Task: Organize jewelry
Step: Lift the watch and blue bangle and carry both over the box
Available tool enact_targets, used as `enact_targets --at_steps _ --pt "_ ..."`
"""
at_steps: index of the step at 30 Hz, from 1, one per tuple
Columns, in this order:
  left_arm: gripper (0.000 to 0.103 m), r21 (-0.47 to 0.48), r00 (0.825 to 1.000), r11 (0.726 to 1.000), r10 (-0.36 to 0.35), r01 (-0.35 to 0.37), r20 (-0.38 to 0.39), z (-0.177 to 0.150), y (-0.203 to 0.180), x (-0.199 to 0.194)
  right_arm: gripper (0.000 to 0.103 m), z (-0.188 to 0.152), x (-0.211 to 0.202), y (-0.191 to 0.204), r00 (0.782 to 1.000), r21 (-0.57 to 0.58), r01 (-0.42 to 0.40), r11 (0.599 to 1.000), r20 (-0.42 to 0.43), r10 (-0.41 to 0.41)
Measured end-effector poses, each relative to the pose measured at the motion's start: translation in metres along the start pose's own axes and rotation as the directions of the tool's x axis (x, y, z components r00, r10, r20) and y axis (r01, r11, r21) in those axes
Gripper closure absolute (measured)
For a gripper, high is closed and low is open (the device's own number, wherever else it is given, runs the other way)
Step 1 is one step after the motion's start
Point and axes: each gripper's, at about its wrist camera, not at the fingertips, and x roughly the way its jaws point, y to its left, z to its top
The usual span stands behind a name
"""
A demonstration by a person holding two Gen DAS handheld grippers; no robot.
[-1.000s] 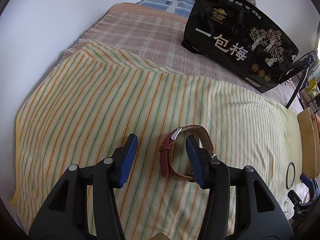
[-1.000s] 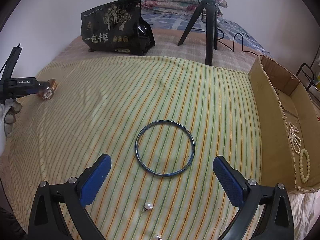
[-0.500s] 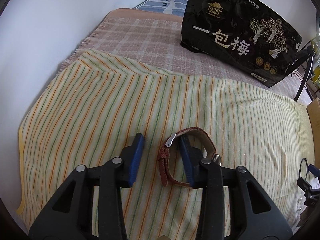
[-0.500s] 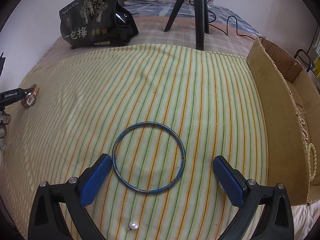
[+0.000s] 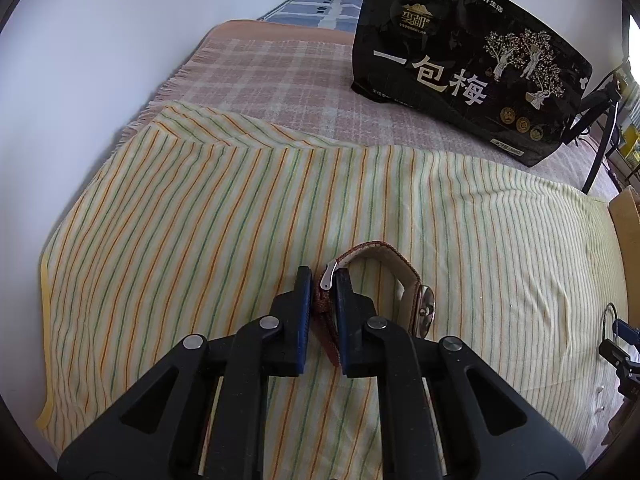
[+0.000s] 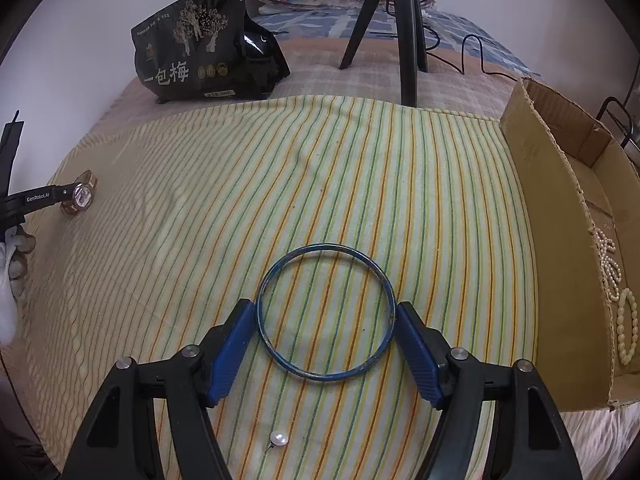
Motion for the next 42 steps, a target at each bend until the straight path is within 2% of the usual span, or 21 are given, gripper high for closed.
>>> enact_targets --at_steps 9,16,28,42 --pt "0.094 0.003 0.999 1.0 0.007 -0.007 0.036 -0.001 -0.001 -0.016 0.03 0.0 -0.011 0.009 1.0 -0.021 -0.015 1.0 0.023 0.015" --pt "0.094 0.033 0.997 0.999 -0.013 0.01 0.076 -0.003 -0.017 -0.037 0.03 0.002 -0.027 0.013 0.998 -0.025 -0.027 0.999 0.057 0.029" --pt "0.094 0.128 0.984 0.986 -0.123 0.107 0.127 -0.01 -0.083 -0.082 0.03 0.0 -0.075 0.01 0.989 -0.027 -0.038 0.999 0.145 0.041" --pt "0.094 0.239 0.955 0.949 -0.247 0.205 0.161 -0.025 -0.174 -0.126 0.03 -0.003 -0.123 -0.026 0.972 0.033 -0.029 0.999 0.235 0.02"
